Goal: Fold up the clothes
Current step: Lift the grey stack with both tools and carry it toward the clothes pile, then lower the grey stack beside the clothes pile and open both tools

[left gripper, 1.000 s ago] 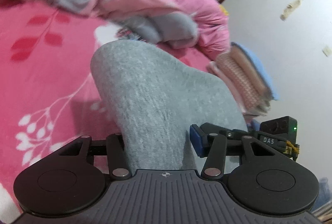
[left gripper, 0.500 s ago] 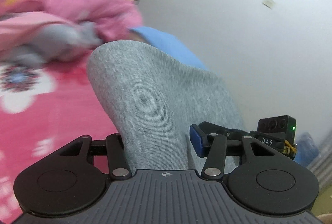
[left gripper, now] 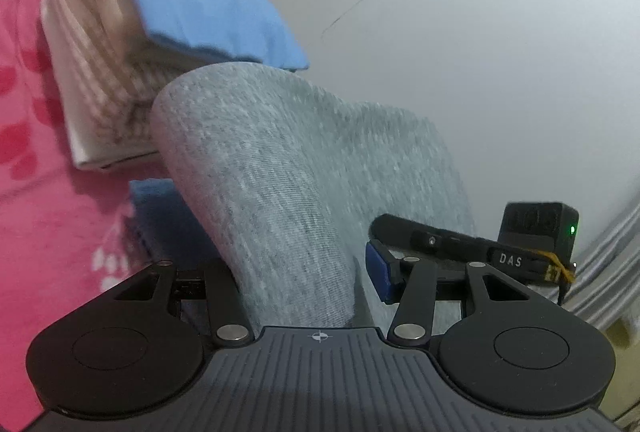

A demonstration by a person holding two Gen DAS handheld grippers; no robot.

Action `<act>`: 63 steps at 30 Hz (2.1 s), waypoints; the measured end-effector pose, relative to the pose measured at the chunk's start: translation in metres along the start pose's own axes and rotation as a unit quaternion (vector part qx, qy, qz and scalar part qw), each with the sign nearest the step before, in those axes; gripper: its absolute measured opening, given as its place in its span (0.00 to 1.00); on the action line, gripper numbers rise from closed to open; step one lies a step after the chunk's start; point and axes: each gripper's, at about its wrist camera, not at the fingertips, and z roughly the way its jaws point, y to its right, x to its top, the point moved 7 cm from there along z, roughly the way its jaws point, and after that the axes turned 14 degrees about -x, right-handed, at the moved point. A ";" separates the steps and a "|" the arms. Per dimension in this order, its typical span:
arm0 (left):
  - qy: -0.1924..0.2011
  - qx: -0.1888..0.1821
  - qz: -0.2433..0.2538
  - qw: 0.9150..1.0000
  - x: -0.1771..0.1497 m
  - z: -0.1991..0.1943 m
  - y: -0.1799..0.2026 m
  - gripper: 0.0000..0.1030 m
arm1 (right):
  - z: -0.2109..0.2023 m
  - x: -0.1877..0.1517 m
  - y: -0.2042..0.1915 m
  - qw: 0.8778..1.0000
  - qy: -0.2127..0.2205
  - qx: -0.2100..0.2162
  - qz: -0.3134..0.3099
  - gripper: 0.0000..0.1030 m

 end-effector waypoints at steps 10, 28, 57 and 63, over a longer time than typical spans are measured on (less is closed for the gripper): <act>-0.007 0.014 -0.042 0.999 -0.009 0.030 -0.072 0.48 | 0.069 -0.021 0.067 0.997 -0.083 0.006 0.001 0.45; -0.020 -0.015 -0.045 0.999 -0.058 -0.020 -0.091 0.69 | -0.006 -0.006 0.120 0.991 0.089 -0.065 0.069 0.85; 0.005 0.160 0.207 0.965 0.004 0.028 -0.075 0.65 | 0.079 0.022 0.047 0.957 0.118 -0.216 -0.154 0.44; -0.018 0.196 0.169 0.966 -0.012 0.032 -0.112 0.66 | 0.108 0.009 0.058 0.969 0.056 -0.184 -0.154 0.44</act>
